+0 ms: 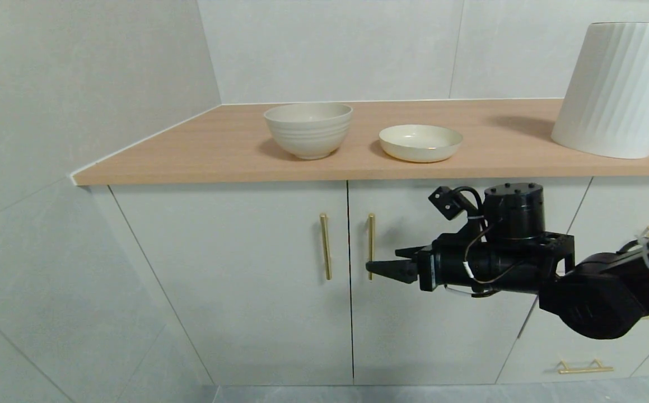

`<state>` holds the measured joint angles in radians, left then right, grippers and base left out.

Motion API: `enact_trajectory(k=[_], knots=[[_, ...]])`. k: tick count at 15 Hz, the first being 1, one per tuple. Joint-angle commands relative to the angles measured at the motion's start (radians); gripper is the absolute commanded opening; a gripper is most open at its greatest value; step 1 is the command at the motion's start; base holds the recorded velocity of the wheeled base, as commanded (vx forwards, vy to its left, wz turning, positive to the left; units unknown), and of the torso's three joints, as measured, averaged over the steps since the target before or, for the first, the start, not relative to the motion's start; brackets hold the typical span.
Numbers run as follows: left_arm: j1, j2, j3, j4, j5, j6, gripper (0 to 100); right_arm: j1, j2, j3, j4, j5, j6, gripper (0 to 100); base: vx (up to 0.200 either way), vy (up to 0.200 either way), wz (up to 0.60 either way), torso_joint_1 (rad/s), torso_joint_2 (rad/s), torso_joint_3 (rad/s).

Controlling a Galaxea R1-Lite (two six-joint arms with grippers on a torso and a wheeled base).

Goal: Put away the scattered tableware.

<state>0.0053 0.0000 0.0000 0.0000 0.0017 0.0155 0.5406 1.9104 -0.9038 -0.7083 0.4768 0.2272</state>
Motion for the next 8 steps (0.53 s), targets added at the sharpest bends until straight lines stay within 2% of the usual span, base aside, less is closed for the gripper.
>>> enact_trajectory(k=[1,2,4,8], knots=[[0.001,0.002,0.0,0.0,0.001,0.0,100,0.016,0.075,-0.006,-0.062,-0.015,0.038,100,0.0,0.0,0.0,0.0,0.0,0.0],[0.001,0.002,0.0,0.0,0.0,0.0,100,0.021,0.098,-0.004,-0.135,-0.029,0.087,100,0.0,0.0,0.0,0.0,0.0,0.0],[0.001,0.002,0.0,0.0,0.0,0.0,100,0.027,0.136,-0.013,-0.2,-0.056,0.107,100,0.0,0.0,0.0,0.0,0.0,0.0],[0.001,0.0,0.0,0.0,0.001,0.0,100,0.041,0.171,-0.043,-0.226,-0.089,0.139,100,0.0,0.0,0.0,0.0,0.0,0.0]])
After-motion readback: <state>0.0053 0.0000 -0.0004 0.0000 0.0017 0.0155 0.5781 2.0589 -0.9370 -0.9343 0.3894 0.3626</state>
